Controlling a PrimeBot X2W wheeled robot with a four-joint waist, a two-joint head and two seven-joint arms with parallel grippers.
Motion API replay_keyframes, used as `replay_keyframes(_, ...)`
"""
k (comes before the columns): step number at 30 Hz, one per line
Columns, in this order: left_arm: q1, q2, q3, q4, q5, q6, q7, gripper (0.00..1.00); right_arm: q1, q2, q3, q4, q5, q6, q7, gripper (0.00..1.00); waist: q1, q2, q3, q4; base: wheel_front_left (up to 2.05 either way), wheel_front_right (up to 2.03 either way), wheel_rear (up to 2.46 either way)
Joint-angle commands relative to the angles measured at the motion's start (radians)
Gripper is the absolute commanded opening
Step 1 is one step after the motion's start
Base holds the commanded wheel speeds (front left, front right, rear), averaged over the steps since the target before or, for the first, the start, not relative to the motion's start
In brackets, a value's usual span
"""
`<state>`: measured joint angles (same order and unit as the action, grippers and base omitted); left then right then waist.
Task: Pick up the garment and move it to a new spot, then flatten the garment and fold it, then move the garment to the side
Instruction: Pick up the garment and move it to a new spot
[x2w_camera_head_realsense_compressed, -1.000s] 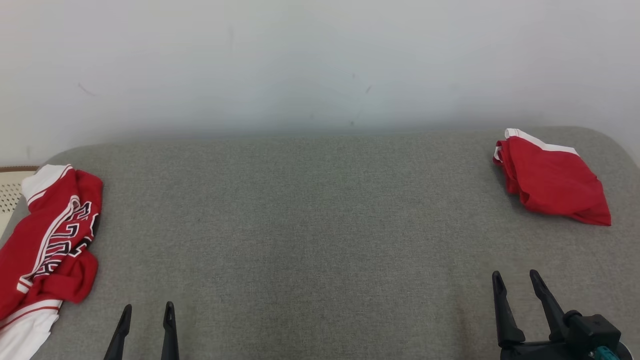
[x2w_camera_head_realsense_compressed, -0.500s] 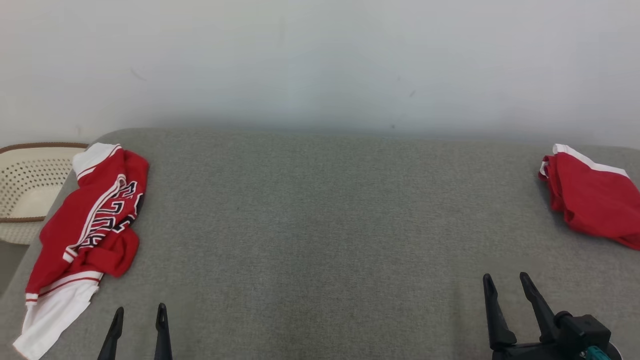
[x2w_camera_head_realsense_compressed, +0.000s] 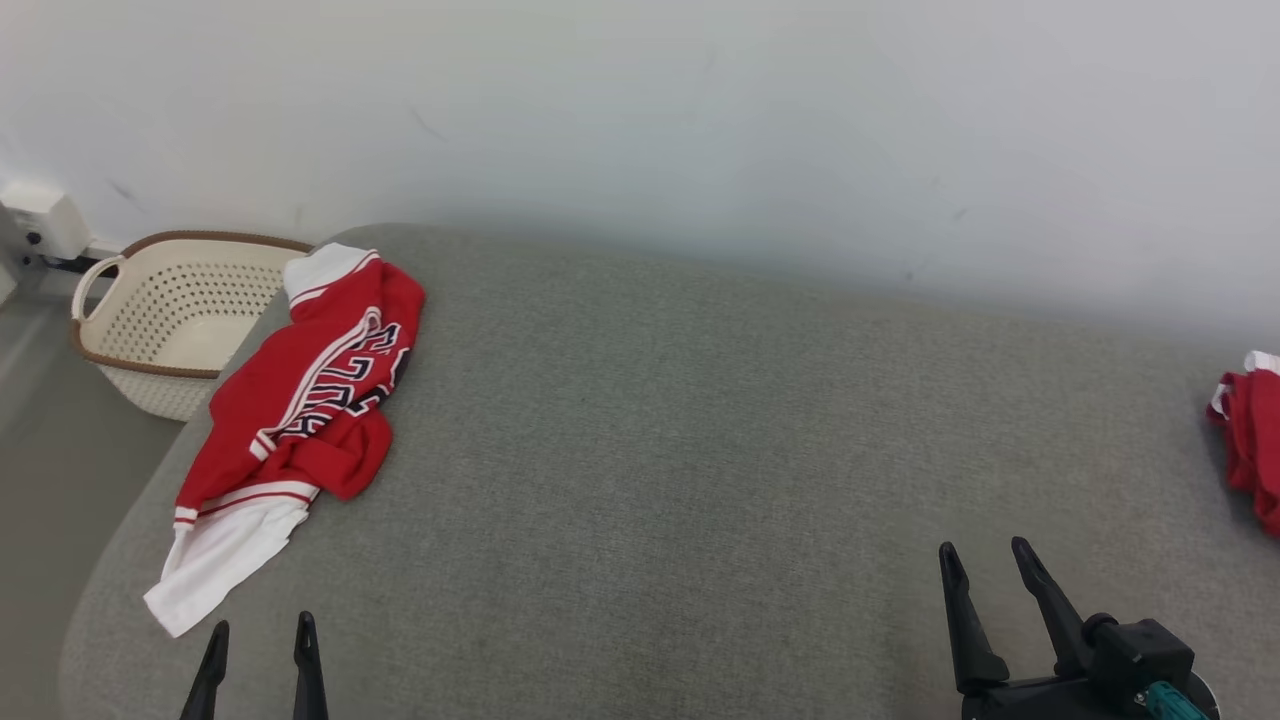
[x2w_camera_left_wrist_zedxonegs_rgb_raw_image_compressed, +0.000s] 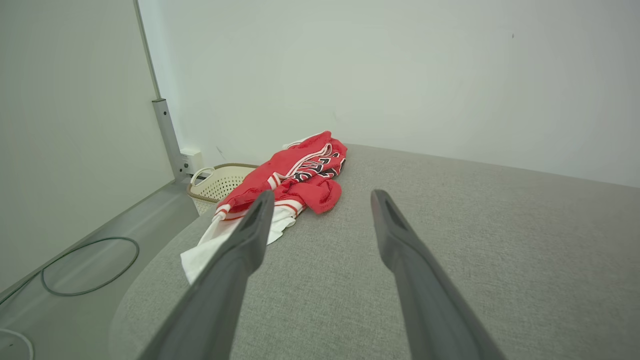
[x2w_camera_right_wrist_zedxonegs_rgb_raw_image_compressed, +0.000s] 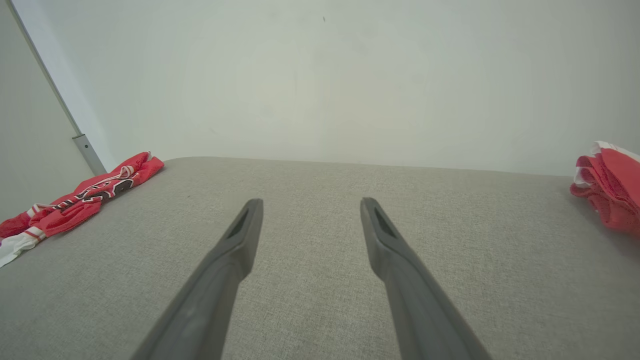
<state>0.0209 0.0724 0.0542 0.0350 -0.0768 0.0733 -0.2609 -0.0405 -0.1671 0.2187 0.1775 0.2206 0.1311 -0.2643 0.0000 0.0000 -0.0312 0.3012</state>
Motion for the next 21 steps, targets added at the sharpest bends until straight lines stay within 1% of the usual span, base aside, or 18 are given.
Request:
replay_keyframes(1,0.015,0.006,0.003,0.002,0.0,0.002,-0.002,1.0,-0.009,0.0,0.007,0.003,0.004,-0.001,-0.002,1.0,0.0,0.0,-0.005,0.052,0.0,0.0,0.0)
replay_keyframes(10,0.02,0.013,0.008,0.004,0.001,0.001,-0.002,1.0,-0.018,0.012,0.031,0.014,0.01,-0.001,-0.002,1.0,0.0,0.0,-0.015,0.134,0.0,0.0,0.0)
replay_keyframes(21,0.022,0.019,0.012,0.002,-0.003,-0.005,-0.002,1.0,-0.022,0.019,0.045,0.023,0.013,-0.001,-0.002,1.0,0.0,0.0,-0.02,0.176,0.0,0.0,0.0)
